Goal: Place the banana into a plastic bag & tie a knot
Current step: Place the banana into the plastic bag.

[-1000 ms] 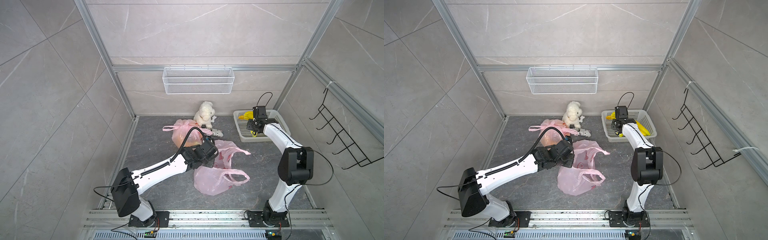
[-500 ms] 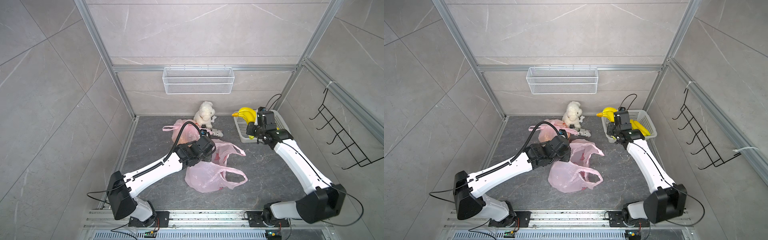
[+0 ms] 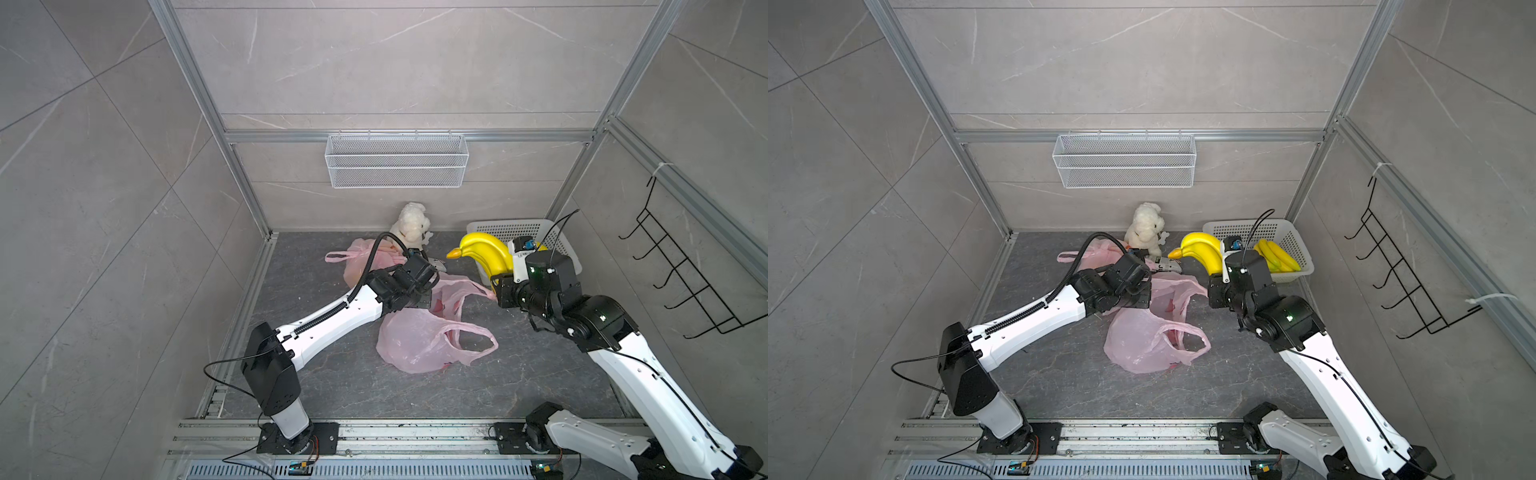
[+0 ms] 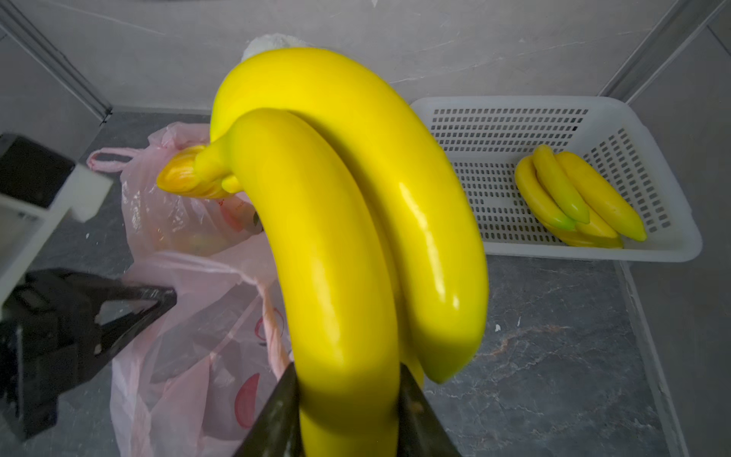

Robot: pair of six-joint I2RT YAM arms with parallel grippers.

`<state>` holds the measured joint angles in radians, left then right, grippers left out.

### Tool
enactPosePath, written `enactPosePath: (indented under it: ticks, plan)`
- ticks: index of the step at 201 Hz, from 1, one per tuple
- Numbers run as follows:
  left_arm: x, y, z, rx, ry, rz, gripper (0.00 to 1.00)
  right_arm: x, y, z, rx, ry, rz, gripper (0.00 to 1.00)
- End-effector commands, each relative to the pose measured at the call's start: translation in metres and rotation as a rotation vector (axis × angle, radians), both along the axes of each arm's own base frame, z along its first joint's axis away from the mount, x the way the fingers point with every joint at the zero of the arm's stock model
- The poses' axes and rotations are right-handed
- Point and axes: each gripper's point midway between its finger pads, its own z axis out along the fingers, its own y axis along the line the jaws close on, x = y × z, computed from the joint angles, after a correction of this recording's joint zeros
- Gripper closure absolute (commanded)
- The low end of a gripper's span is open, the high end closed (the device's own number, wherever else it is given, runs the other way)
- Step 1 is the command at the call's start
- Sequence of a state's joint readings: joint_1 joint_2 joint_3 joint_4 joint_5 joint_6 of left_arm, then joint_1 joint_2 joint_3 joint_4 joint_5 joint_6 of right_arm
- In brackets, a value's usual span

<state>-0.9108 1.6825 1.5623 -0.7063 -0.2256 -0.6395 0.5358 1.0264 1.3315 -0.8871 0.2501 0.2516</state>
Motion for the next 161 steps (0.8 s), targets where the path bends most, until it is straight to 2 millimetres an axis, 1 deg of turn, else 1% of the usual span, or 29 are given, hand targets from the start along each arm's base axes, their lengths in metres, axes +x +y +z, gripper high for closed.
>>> enactPosePath:
  ticks: [1, 32, 56, 68, 79, 107, 124, 141, 161]
  plan:
    - [0.003, -0.004, 0.010, -0.003, 0.002, -0.023, 1.00, -0.026, -0.016, 0.014, -0.065, -0.017, -0.001, 0.77]
    - [0.014, -0.006, 0.003, 0.010, 0.022, -0.014, 1.00, -0.046, -0.017, 0.021, -0.069, -0.023, 0.038, 0.78]
    - [0.024, -0.006, -0.004, 0.025, 0.046, -0.003, 1.00, -0.057, -0.015, 0.021, -0.058, -0.012, 0.072, 0.78]
    - [0.029, -0.007, -0.006, 0.022, 0.052, -0.002, 1.00, -0.061, -0.013, 0.018, -0.058, 0.002, 0.093, 0.78]
    - [0.032, -0.009, -0.005, 0.020, 0.051, -0.004, 1.00, -0.063, -0.009, 0.012, -0.060, 0.024, 0.112, 0.78]
    - [0.034, -0.014, -0.001, 0.003, 0.044, -0.019, 1.00, -0.069, 0.009, -0.002, -0.025, 0.067, 0.183, 0.78]
    - [0.032, -0.014, 0.000, -0.008, 0.040, -0.025, 1.00, -0.067, 0.016, -0.017, -0.034, 0.104, 0.189, 0.78]
    - [0.030, -0.014, 0.004, -0.031, 0.027, -0.035, 1.00, -0.062, 0.024, -0.040, -0.049, 0.154, 0.183, 0.79]
    - [0.026, -0.012, 0.012, -0.056, 0.008, -0.042, 1.00, -0.055, 0.027, -0.059, -0.066, 0.184, 0.154, 0.79]
